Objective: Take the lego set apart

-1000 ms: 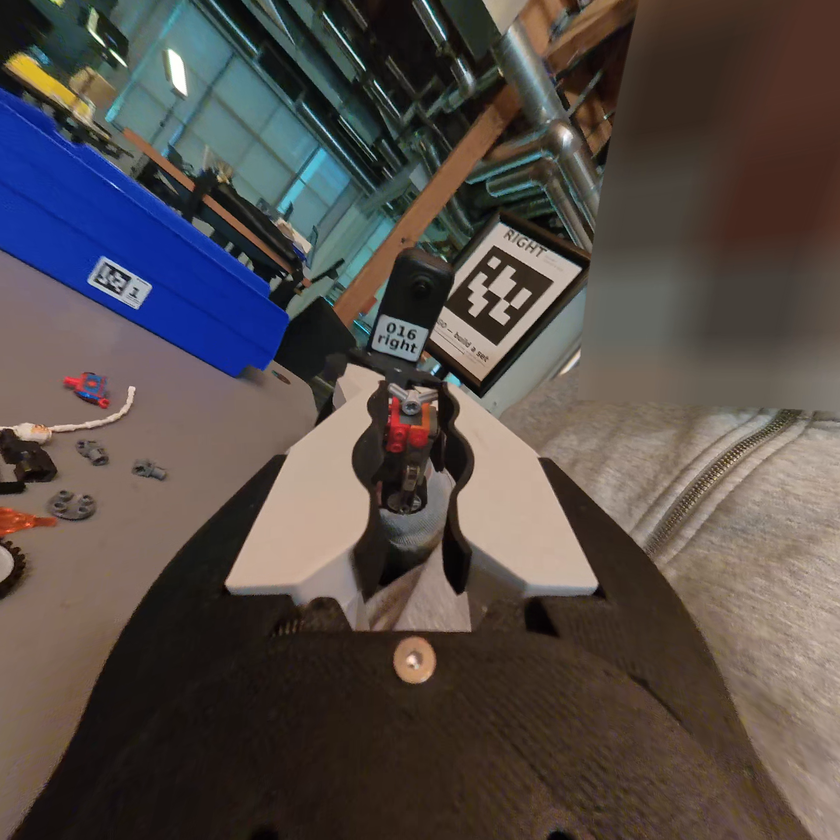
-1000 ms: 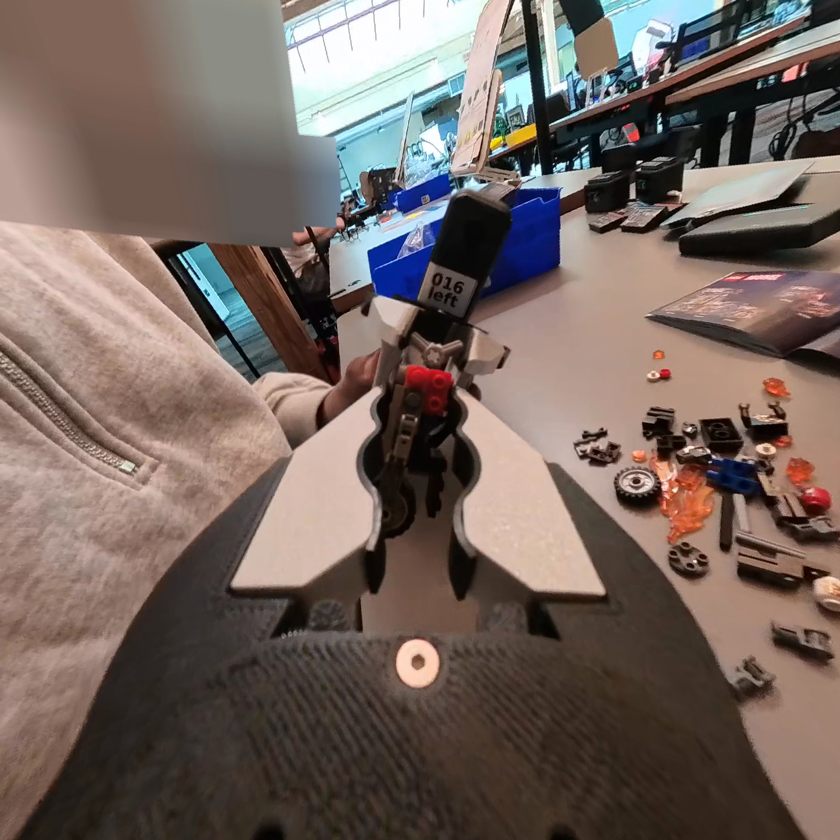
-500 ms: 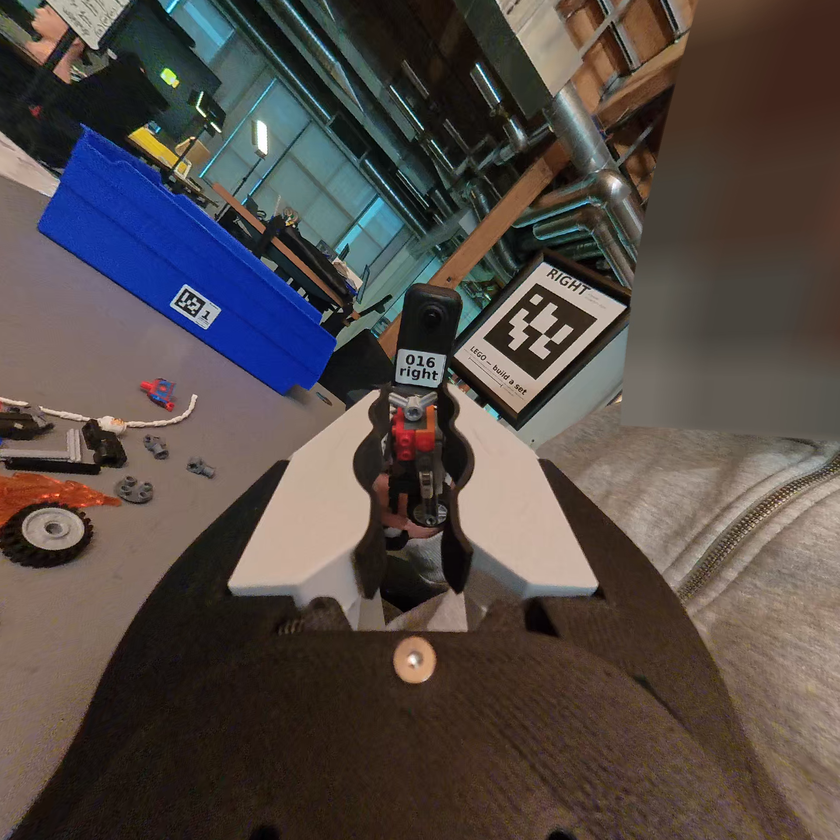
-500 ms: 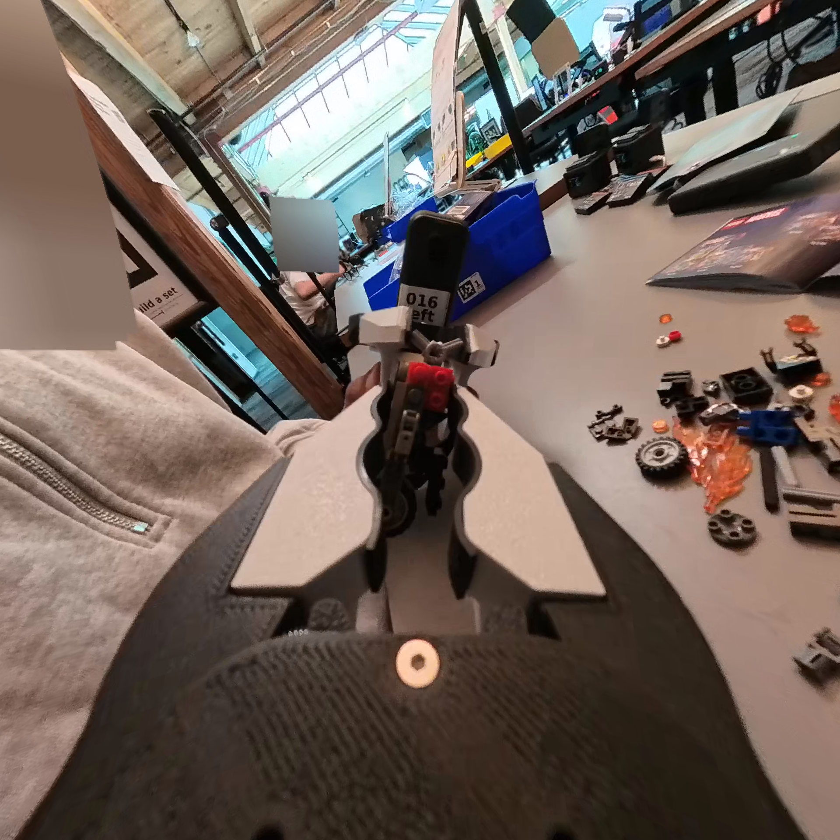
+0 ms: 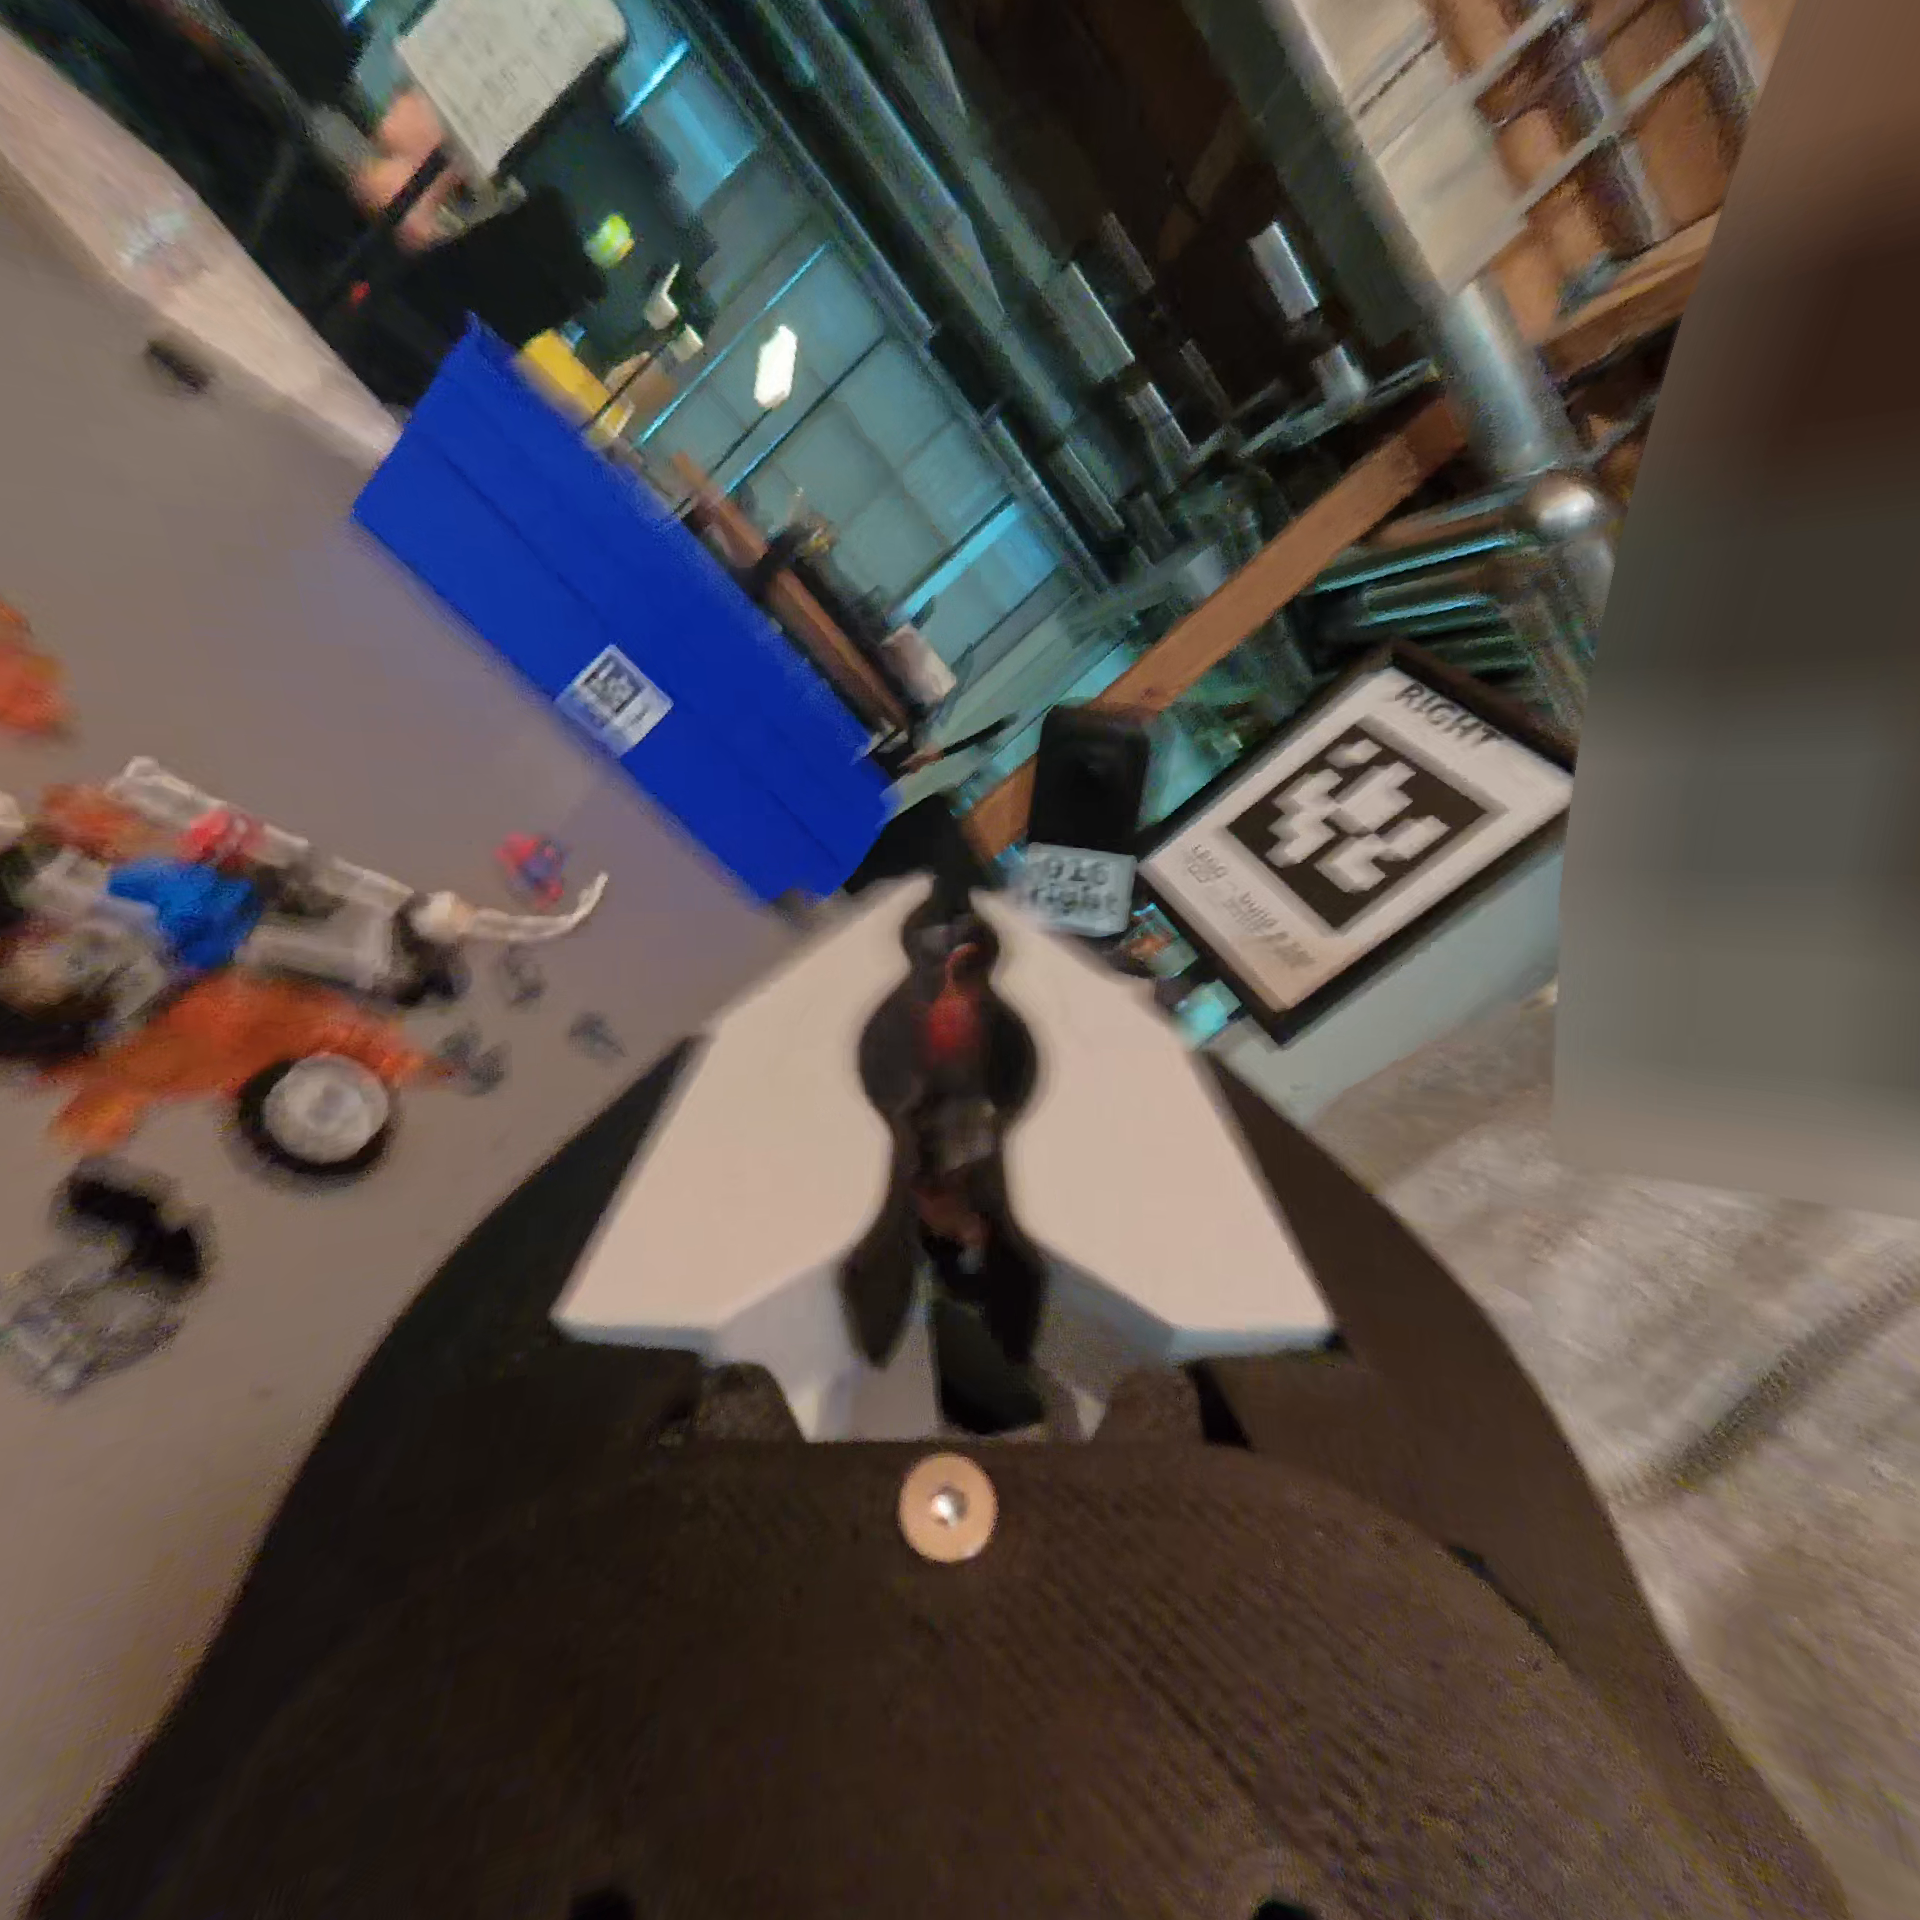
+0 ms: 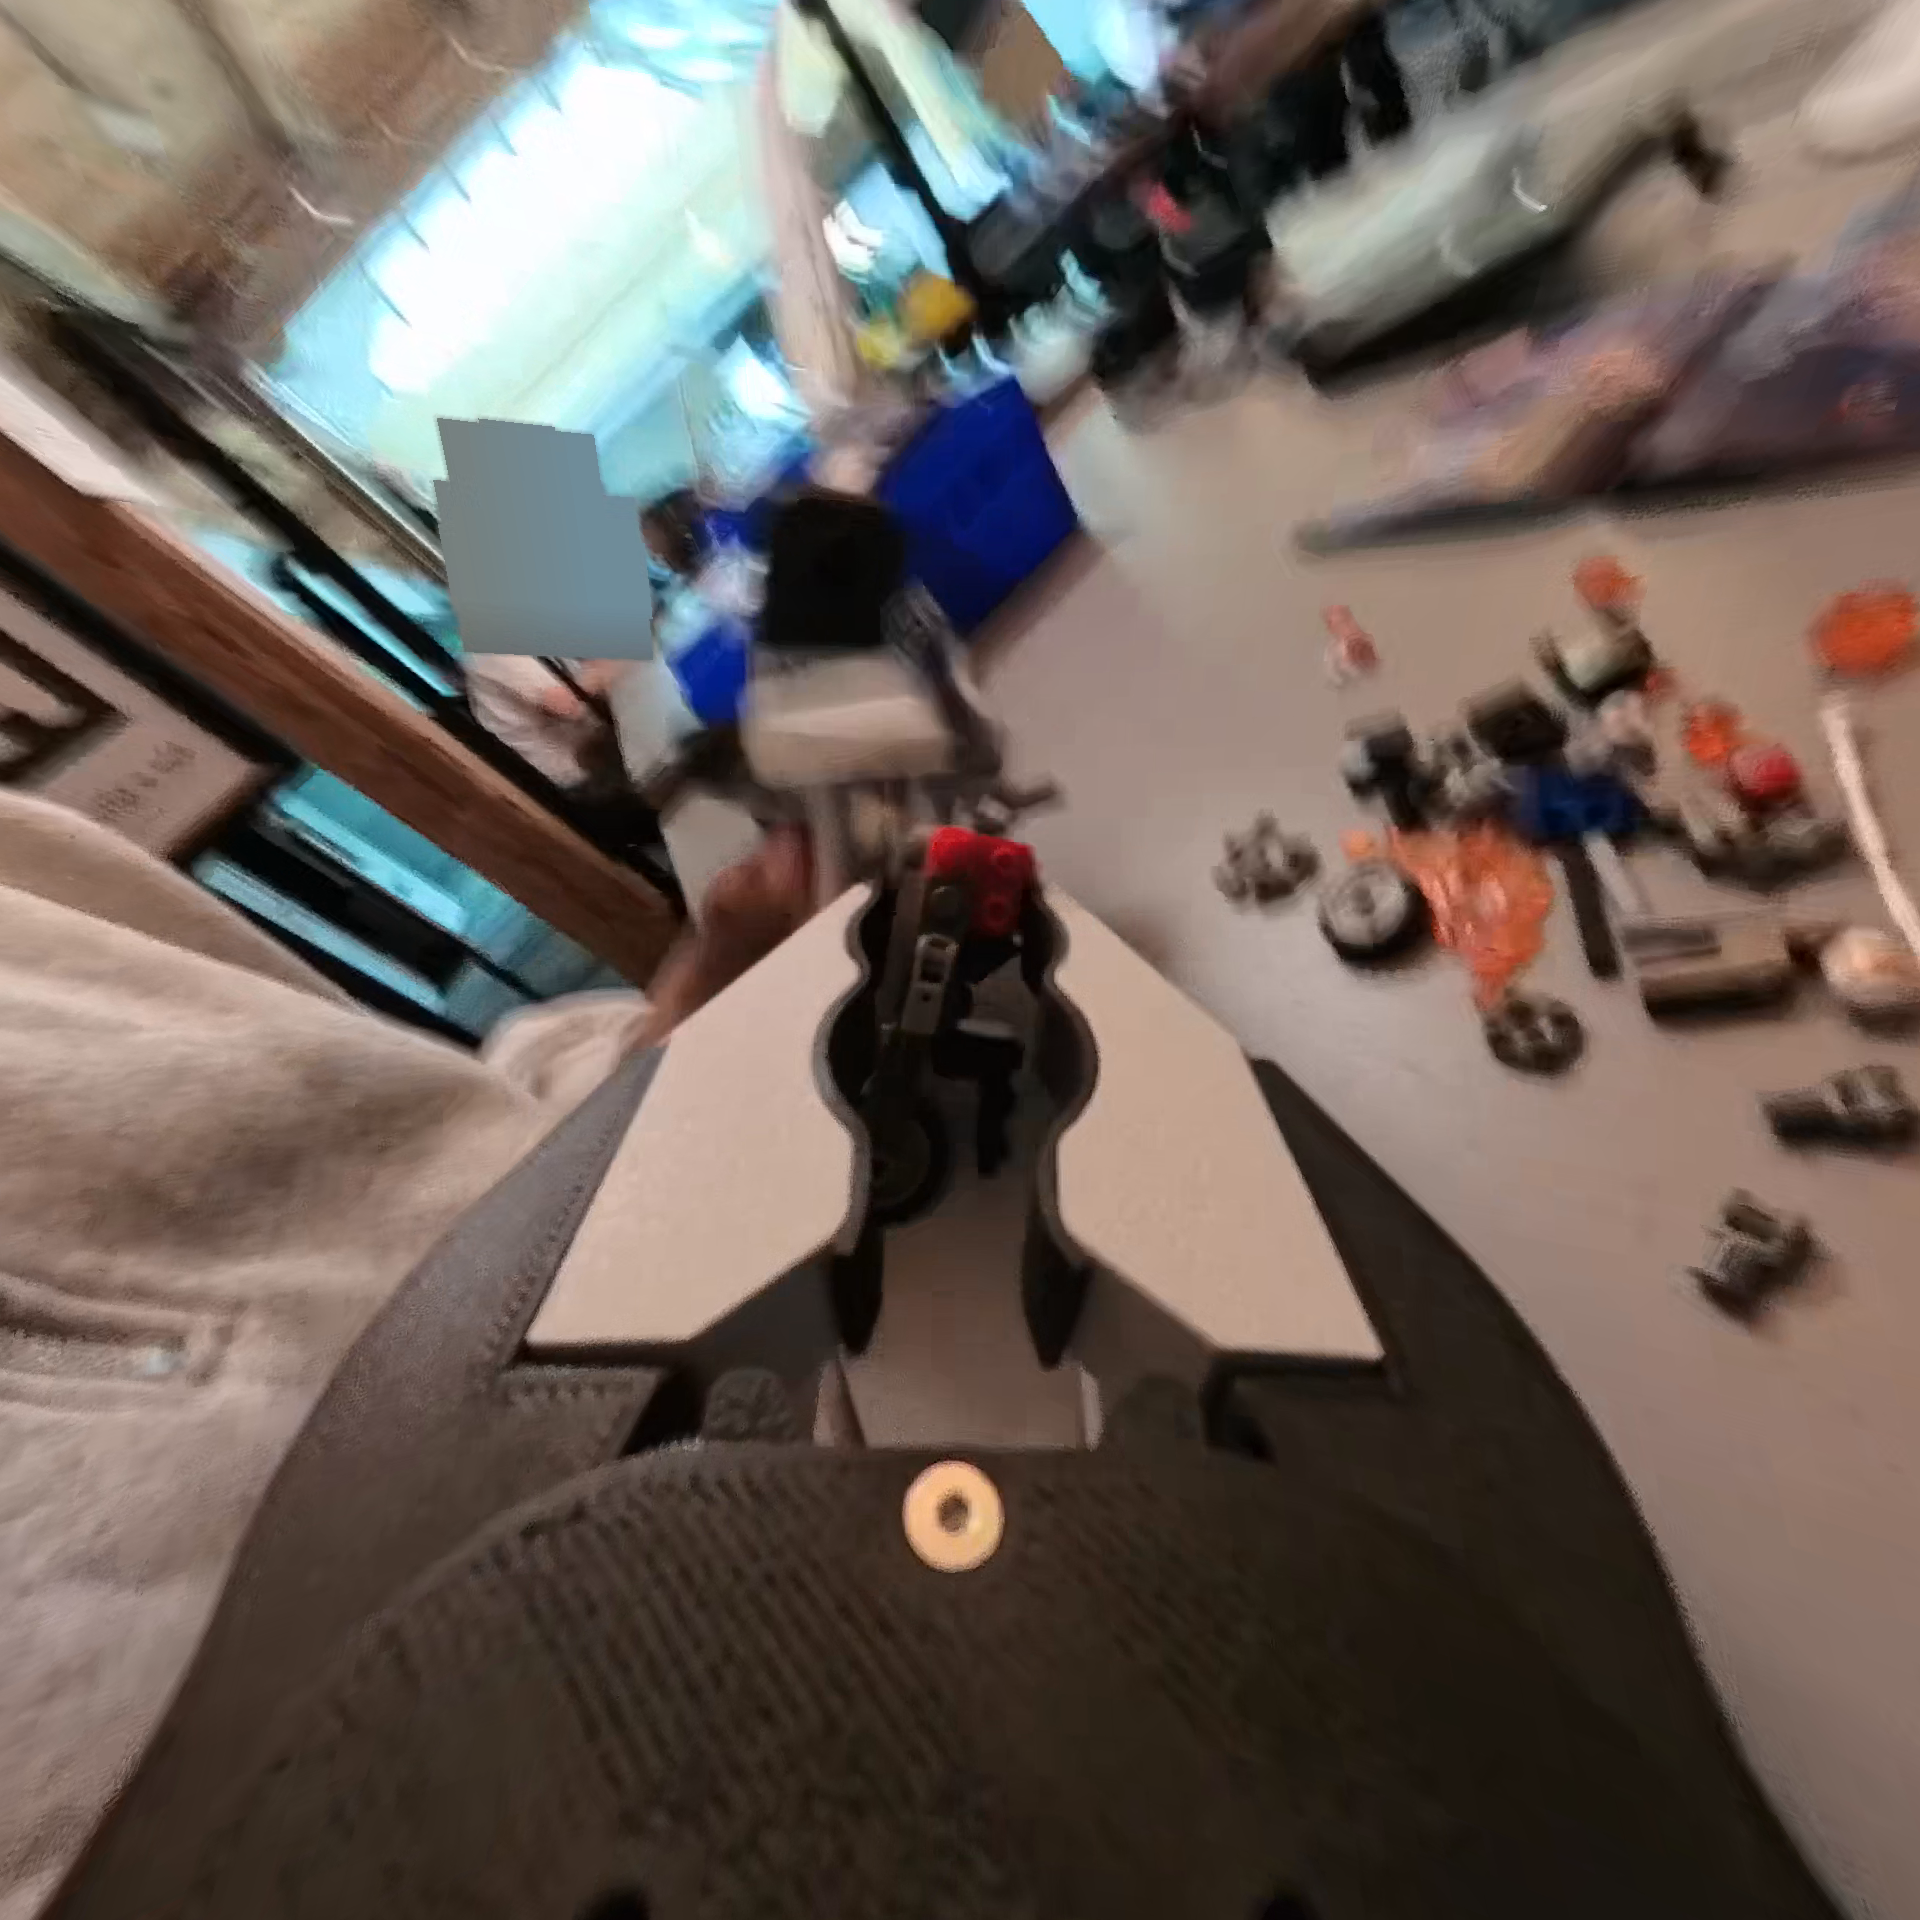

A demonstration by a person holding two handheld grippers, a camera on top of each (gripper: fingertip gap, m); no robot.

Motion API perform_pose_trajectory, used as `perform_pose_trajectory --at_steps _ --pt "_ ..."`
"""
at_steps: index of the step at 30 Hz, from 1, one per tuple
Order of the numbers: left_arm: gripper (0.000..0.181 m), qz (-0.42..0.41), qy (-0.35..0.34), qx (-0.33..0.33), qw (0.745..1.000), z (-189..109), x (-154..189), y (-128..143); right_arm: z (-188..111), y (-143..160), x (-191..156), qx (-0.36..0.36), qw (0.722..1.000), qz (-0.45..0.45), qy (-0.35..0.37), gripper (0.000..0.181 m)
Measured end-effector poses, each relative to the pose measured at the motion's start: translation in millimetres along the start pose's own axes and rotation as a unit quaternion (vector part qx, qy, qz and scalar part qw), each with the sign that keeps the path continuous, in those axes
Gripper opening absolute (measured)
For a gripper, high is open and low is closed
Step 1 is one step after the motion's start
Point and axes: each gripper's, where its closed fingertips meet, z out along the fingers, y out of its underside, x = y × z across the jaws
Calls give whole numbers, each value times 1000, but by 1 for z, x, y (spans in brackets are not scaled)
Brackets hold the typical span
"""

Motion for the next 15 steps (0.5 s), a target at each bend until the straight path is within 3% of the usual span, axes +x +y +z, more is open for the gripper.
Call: perform_pose_trajectory --at_steps 1,2,4,7,11,15 --pt "0 -3 -14 93 996 -17 -3 -32 -1 8 2 -17 1000 6 -1 23" --pt "0 -14 -24 161 987 -44 -11 -64 -5 11 1 -9 999 36 -19 23" --pt "0 -8 -60 135 989 -66 -25 -75 -16 11 13 24 995 94 -15 23" --pt "0 -35 -54 19 998 -46 -25 -39 -23 3 21 42 997 69 -3 23" --pt "0 -23 -24 -41 999 -26 -17 -17 -12 8 15 -4 999 -46 20 23" --pt "23 -26 14 -87 996 -17 -5 -2 -6 10 11 -30 996 -88 17 23"
